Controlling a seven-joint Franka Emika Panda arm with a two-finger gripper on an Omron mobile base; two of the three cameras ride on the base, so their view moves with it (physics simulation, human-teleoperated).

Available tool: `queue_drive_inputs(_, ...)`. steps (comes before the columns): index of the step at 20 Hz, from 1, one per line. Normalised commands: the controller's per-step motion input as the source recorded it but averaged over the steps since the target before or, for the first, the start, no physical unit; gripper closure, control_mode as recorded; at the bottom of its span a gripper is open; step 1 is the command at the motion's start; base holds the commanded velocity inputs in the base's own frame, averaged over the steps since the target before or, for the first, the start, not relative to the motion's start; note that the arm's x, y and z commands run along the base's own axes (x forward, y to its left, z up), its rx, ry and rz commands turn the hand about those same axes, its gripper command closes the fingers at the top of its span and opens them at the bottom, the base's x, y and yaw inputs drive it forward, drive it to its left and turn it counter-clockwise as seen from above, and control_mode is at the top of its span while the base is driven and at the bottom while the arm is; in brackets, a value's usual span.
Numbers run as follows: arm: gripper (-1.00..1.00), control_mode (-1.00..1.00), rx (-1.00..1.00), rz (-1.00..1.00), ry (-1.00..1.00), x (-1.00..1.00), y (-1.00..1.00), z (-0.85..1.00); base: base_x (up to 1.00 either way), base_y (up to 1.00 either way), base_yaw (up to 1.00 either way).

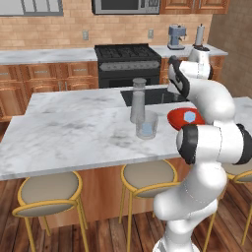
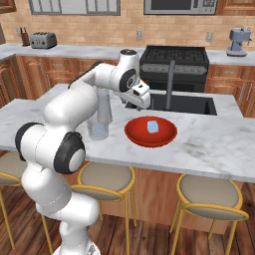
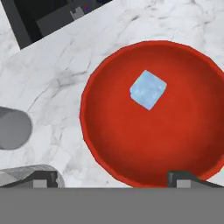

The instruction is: There are two ice cubes in the ice bowl. Place both ice cubes in the glass cup.

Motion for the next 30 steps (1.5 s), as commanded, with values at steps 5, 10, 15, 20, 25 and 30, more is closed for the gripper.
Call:
queue_drive_inputs(5,-1.0,-1.0,0.0,-0.06,0.0,0.0,-0.7,-0.29,0.0,0.0,0.0)
queue_drive_inputs(10,-1.0,-1.0,-0.01,0.0,0.01,0.01,-0.28,-0.42,0.0,0.0,0.0)
queue_drive_inputs(15,-1.0,-1.0,-0.01,0.0,0.05,0.02,-0.15,-0.43,0.0,0.0,0.0)
queue_drive_inputs(20,-1.0,-1.0,-0.03,0.0,0.0,0.16,-0.09,-0.37,0.0,0.0,0.0)
queue_drive_inputs(25,-1.0,-1.0,-0.02,0.0,0.0,0.15,-0.11,-0.25,0.0,0.0,0.0)
queue_drive_inputs(30,-1.0,-1.0,0.0,0.0,0.0,0.25,-0.03,-0.19,0.0,0.0,0.0)
